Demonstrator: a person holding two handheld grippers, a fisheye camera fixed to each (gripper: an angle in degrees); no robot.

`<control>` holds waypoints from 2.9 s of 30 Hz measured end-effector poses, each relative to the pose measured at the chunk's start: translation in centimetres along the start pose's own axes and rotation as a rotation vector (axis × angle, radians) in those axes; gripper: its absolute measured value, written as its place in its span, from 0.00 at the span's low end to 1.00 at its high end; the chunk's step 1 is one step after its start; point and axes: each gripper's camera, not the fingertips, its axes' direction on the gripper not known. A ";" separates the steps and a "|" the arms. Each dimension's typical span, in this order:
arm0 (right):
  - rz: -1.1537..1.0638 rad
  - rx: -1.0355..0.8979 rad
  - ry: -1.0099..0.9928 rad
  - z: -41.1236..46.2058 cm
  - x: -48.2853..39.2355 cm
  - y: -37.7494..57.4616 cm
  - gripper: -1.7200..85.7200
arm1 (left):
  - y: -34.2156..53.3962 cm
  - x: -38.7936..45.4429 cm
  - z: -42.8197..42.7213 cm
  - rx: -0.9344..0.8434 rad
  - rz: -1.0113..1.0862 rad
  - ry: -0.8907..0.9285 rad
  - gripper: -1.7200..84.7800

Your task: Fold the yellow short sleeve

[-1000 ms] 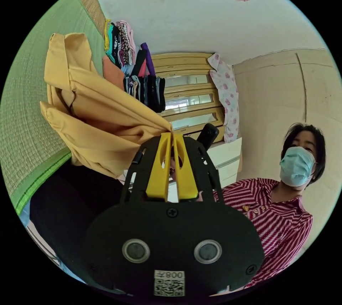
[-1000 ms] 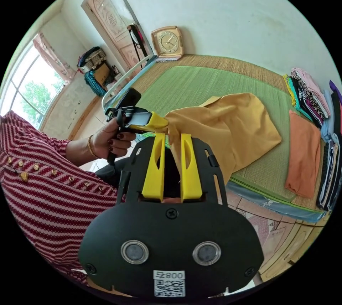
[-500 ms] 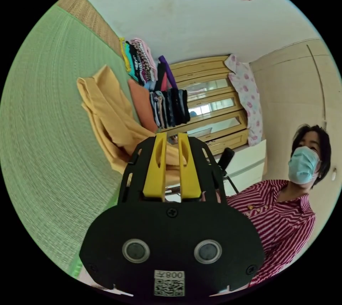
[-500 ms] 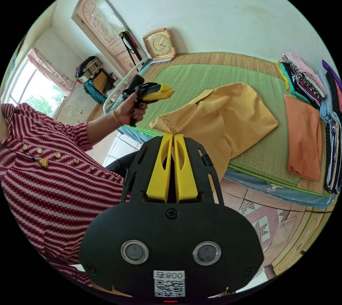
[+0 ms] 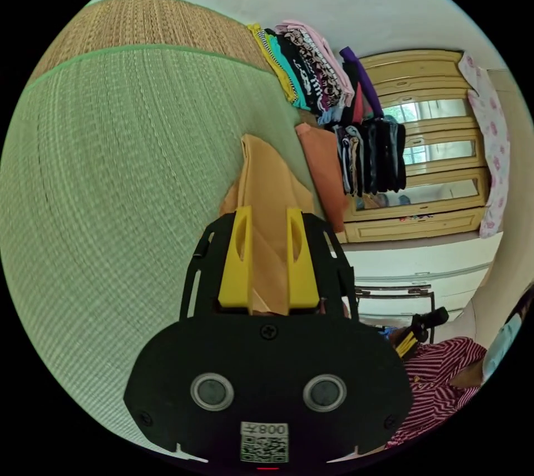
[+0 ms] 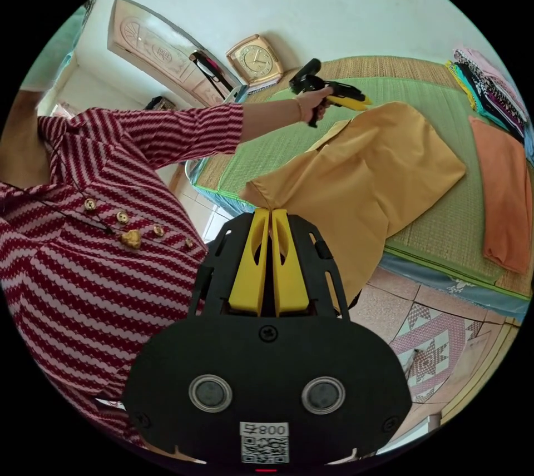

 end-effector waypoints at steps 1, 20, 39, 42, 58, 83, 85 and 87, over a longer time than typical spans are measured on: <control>0.008 -0.005 -0.015 0.1 0.4 -0.1 0.02 | -1.3 0.2 0.7 -0.015 -0.006 -0.037 0.12; 0.024 -0.025 -0.147 0.5 3.3 0.0 0.02 | 1.4 -1.6 5.5 -0.066 -0.057 -0.129 0.05; -0.095 0.262 0.065 -12.4 -1.4 3.7 0.02 | 34.9 -11.7 -6.4 0.406 -0.007 0.352 0.02; -0.129 0.347 0.088 -15.3 -3.1 4.7 0.02 | 42.6 -12.6 -8.1 0.475 0.046 0.375 0.02; -0.313 0.612 0.180 -24.9 -12.4 10.4 0.02 | 74.3 -16.4 -9.4 0.797 0.420 0.371 0.02; -0.498 0.773 0.162 -30.3 -19.8 18.6 0.02 | 99.0 -26.8 -3.6 0.946 0.669 0.304 0.02; -0.505 0.783 0.164 -30.5 -19.9 19.1 0.02 | 99.9 -27.2 -3.5 0.956 0.676 0.308 0.02; -0.511 0.792 0.162 -30.7 -20.0 19.4 0.02 | 100.7 -27.4 -3.6 0.961 0.692 0.315 0.02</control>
